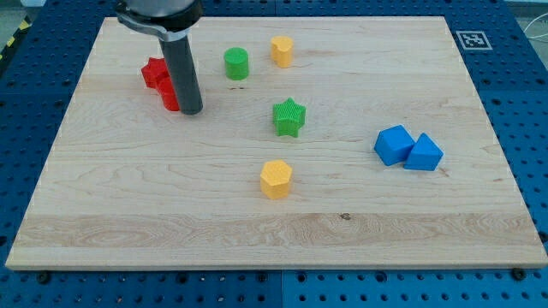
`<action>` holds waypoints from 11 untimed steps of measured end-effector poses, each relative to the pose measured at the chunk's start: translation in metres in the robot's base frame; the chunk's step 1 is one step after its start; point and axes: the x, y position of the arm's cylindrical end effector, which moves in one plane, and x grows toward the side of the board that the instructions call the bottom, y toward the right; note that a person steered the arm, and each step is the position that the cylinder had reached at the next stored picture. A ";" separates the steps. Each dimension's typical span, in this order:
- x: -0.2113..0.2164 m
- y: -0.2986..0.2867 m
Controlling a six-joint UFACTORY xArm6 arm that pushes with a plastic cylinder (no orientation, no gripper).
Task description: Push the red circle along with red star up a bit
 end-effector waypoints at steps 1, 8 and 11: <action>-0.022 -0.003; -0.017 -0.032; -0.033 0.002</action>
